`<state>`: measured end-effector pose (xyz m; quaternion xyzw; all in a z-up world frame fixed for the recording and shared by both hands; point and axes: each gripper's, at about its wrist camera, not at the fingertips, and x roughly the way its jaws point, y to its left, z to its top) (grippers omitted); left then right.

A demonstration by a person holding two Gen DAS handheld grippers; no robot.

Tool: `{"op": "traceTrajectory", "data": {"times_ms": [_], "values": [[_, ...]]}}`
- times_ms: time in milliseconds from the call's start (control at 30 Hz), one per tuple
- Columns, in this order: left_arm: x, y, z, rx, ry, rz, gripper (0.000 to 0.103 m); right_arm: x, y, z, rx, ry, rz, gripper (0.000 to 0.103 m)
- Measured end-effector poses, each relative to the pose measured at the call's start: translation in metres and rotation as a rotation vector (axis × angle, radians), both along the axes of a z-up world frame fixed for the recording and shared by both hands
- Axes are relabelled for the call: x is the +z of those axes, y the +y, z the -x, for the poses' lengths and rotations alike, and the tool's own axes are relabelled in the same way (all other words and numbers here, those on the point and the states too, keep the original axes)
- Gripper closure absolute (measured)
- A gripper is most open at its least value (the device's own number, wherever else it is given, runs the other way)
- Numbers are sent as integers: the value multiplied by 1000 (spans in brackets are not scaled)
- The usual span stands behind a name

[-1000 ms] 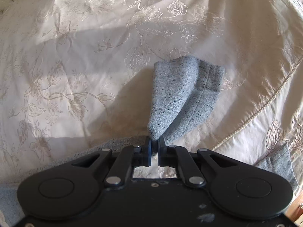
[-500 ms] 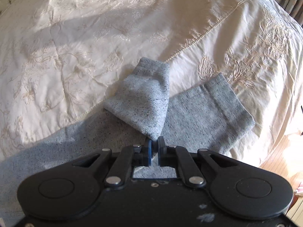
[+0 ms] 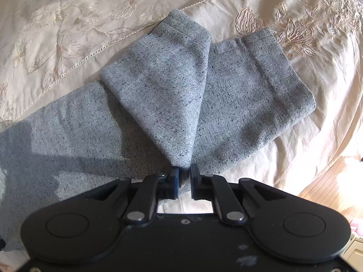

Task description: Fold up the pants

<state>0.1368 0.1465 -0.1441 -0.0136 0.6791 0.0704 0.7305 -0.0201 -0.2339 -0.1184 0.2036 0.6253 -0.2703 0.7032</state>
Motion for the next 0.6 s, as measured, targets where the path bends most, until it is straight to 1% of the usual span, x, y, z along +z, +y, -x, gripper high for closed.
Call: {"op": "traceTrajectory", "data": {"times_ms": [33, 67, 100, 167, 233, 333, 400, 500, 600], "values": [[-2, -2, -1, 0, -1, -6, 98, 8, 2, 0, 19, -8, 26, 79], [-4, -4, -3, -1, -2, -12, 98, 16, 5, -2, 45, -19, 62, 69], [-6, -4, -4, -2, -2, -15, 98, 25, 11, -5, 86, -36, 110, 67], [-6, -5, 6, 0, 2, -21, 98, 35, 23, -13, 175, -63, 198, 64], [-11, -6, 3, 9, 6, -23, 97, 37, 35, -28, 275, -89, 260, 62], [-15, -5, 2, 9, 12, -34, 97, 28, 56, -54, 403, -119, 345, 60], [-18, -6, 2, -5, 15, -50, 97, 16, 68, -73, 479, -110, 389, 60], [-18, -9, 1, -23, 17, -75, 97, -4, 76, -94, 526, -73, 410, 60], [-17, -8, 1, -16, 14, -82, 97, -23, 77, -105, 551, -32, 422, 60]]}}
